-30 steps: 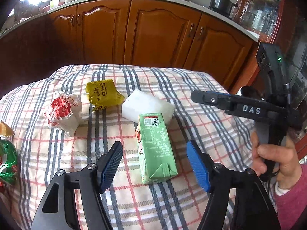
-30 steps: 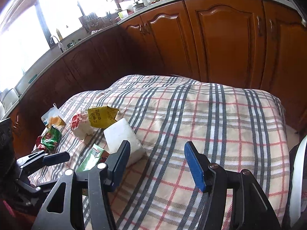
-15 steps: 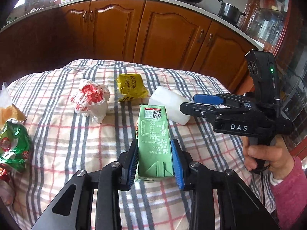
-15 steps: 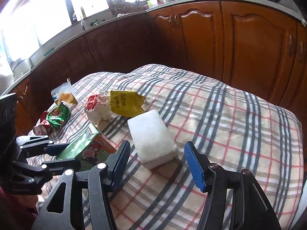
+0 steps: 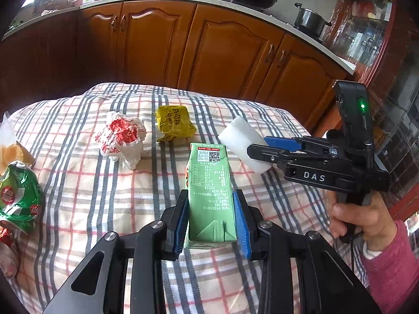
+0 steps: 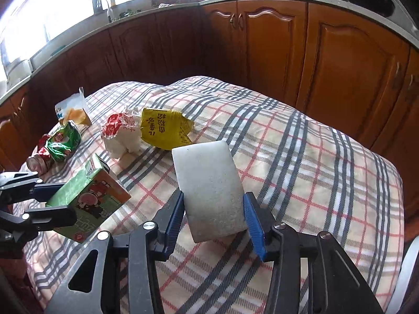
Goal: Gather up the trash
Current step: 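Carry the juice box and foam block over the bin and open both tools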
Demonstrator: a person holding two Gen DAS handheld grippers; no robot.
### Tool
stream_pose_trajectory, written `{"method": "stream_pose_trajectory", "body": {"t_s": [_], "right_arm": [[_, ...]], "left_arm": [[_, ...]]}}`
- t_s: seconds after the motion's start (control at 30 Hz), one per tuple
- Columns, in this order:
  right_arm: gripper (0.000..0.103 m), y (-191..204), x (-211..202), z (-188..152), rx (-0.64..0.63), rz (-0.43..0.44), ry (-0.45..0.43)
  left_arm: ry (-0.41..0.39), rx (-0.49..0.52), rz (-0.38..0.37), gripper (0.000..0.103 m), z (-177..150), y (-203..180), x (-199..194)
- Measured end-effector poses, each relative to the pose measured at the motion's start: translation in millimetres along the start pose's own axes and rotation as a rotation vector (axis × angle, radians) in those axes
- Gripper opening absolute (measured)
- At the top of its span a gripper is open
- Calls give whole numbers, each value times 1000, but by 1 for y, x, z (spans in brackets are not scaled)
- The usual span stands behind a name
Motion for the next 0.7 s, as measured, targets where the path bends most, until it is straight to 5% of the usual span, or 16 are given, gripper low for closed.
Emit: {"method": "stream_pose_trajectory", "body": {"t_s": [0.27, 0.7], "right_arm": [[46, -22, -75, -40, 219, 21, -158], [46, -56, -176, -115, 414, -110, -303]], "left_arm": [[-21, 68, -82, 31, 11, -48, 4], [-17, 222, -206, 31, 25, -144, 22]]}}
Point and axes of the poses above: each gripper's, at about its wrist camera, not at the fingertips, and x roughly the way its jaws point, y to its left, z to its top, the point moved 2 cm from there along x, roughly the way its jaws point, and after that the axes turned 14 degrees about z, right-handed, at the moved point
